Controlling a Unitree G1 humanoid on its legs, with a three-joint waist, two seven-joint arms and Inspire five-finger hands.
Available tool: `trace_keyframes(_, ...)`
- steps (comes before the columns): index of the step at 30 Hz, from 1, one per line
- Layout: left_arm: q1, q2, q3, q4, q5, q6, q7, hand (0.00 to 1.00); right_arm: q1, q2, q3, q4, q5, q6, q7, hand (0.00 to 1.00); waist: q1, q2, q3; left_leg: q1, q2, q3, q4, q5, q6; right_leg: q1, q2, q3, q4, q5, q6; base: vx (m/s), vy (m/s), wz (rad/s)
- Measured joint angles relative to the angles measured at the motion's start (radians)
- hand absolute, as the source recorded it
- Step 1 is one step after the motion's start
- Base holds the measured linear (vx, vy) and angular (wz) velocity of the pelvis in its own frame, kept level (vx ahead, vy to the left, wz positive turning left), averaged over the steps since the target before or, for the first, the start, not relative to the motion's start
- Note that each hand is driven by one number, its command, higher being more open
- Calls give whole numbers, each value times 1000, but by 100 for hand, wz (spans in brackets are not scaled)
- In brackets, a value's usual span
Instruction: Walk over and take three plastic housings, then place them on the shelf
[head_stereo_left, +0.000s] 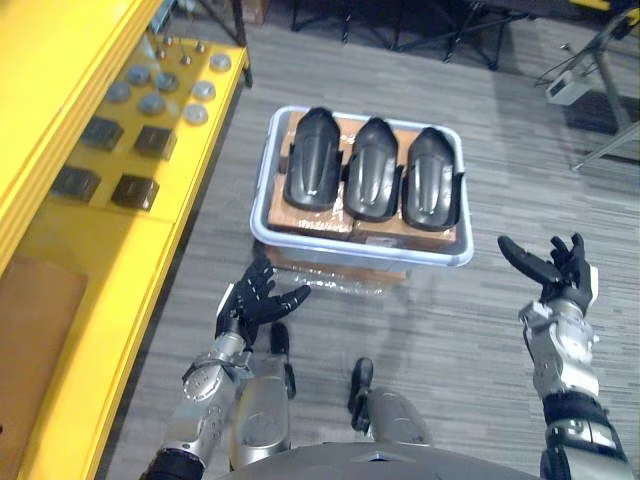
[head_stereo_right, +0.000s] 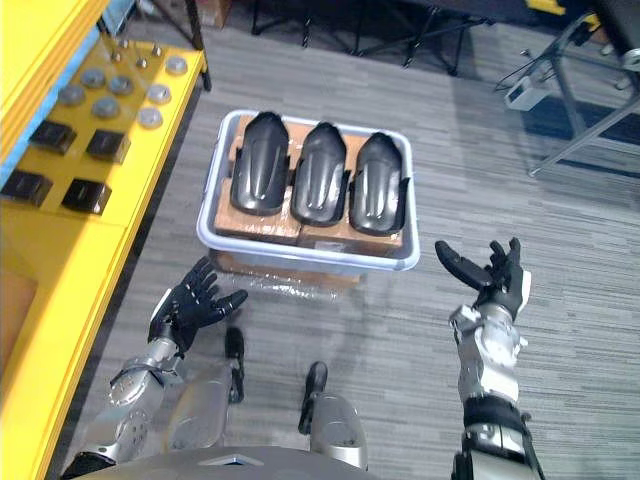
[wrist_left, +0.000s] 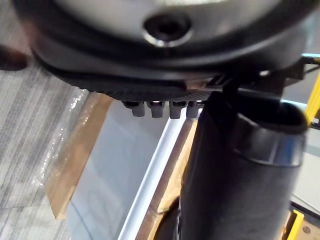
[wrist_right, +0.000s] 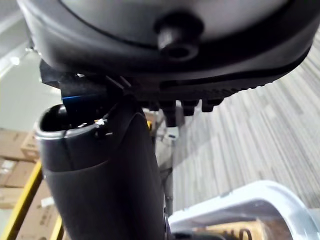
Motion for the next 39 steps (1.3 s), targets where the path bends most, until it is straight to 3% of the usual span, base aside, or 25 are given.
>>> trace_keyframes(4,-27,23,-6,-2,0,1,3,100,-112,-59,39,74,40,23,17,100,26,26,55,-65,-3,-10,66,-22,14,-26,-1,1,-2,16,-3,-28,90,8)
trace_keyframes(8,-58,51,-11,4,-2,0,22,100,-259,-153,68,231,74,48,50,100,41,34,86,-114,-13,-13,84,-26,21,-60,-7,1,-3,31,-3,-10,82,7)
trace_keyframes(12,-130,49,-55,55,-28,-19,26,100,-421,-290,93,369,80,57,44,100,58,75,108,-164,-25,-17,98,-27,23,-102,-17,-2,2,34,3,0,62,3)
trace_keyframes(17,-148,15,-105,99,-74,-41,35,100,-565,-380,110,434,80,78,-24,100,60,116,127,-193,-31,-28,115,-25,35,-129,-24,-18,27,33,3,40,35,8)
trace_keyframes(22,-151,-21,-142,119,-93,-47,39,100,-613,-412,113,432,79,121,-50,100,59,119,126,-200,-32,-33,120,-23,38,-163,-35,-24,103,-13,9,37,-25,4)
trace_keyframes(34,-171,-73,-170,137,-122,-71,42,100,-654,-426,209,428,5,333,10,100,59,137,130,-220,-29,-45,120,-14,15,-261,-68,-40,297,-122,-8,-9,-58,4)
trace_keyframes(37,-175,-85,-170,134,-114,-76,78,100,-659,-426,212,428,-52,368,19,100,60,138,130,-242,-26,-54,136,-11,18,-282,-72,-56,332,-138,-13,4,-55,10)
trace_keyframes(39,-181,-99,-169,133,-80,-83,179,100,-673,-426,250,428,-60,382,31,100,60,138,130,-256,-27,-54,149,-12,17,-305,-83,-64,370,-156,-16,-4,-40,5)
